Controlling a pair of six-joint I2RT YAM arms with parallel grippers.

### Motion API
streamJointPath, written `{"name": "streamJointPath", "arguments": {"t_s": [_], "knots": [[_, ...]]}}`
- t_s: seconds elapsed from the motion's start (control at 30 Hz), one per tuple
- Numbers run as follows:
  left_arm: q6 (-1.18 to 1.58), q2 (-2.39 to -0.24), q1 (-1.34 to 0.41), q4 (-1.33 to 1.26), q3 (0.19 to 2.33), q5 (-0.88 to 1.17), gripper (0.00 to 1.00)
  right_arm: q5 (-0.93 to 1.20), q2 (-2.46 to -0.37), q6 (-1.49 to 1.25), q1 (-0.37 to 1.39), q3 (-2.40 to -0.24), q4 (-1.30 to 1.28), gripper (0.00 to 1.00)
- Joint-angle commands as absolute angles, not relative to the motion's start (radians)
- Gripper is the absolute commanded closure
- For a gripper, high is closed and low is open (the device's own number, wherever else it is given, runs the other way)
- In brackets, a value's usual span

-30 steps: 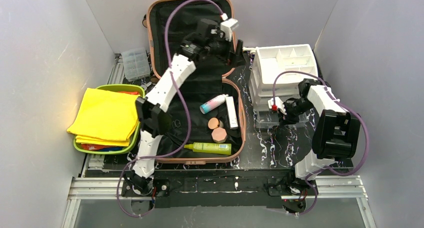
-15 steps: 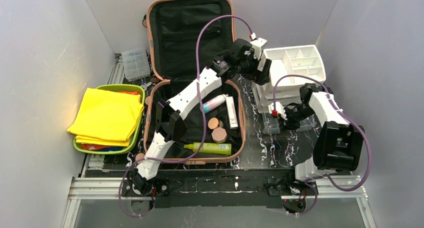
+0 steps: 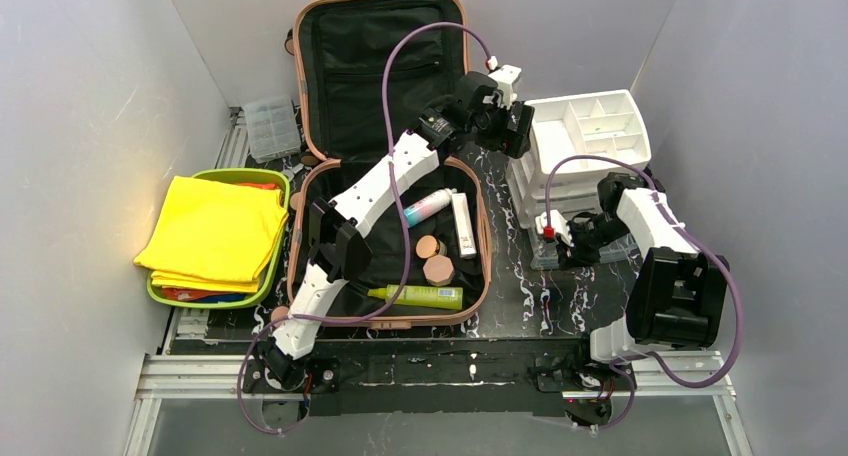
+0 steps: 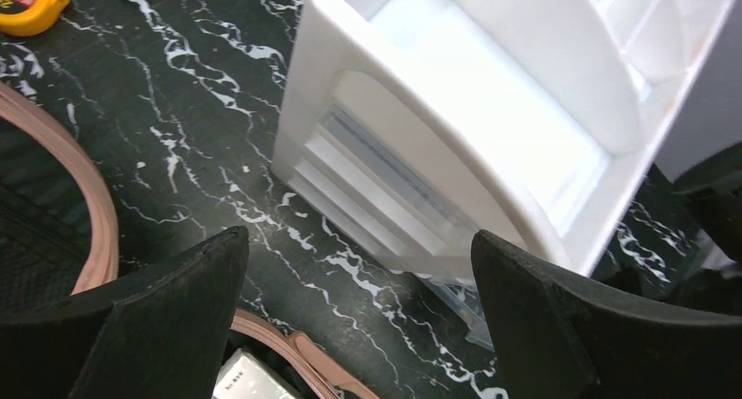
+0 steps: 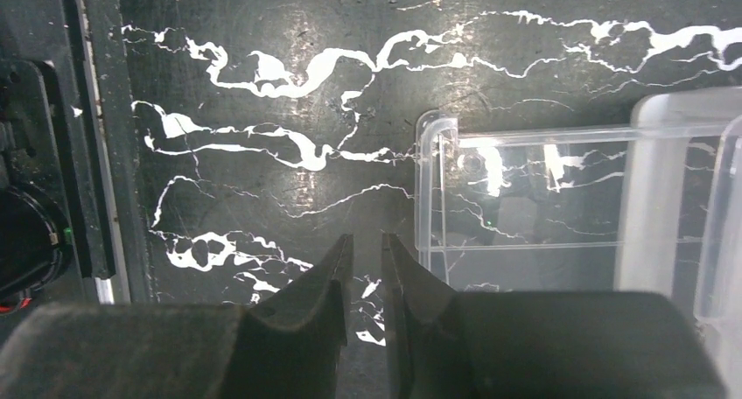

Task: Open, take out, and arrange the luggage
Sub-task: Open the drawer in the storage box, then move the storage box to the center of the board.

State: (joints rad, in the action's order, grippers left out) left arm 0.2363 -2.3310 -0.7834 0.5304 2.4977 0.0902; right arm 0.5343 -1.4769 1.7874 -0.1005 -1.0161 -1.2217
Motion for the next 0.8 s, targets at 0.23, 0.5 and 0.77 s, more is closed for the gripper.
{"name": "streamJointPath", "arguments": {"t_s": [0.23,0.5,0.77], "knots": [[0.242,-2.182,-0.779,0.494,2.513,0.301,0.02,0.619,-1.504,1.677,-0.094,-1.125,-1.059,0.70],[0.212,-2.209,-0.779,0.494,2.466,0.302,0.02,0.556,-1.676,1.580,0.024,-1.271,-0.948,0.74],[0.159,-2.210,-0.779,0.509,2.469,0.252,0.02,0.566,-1.746,1.488,0.089,-1.322,-0.873,0.76]]}}
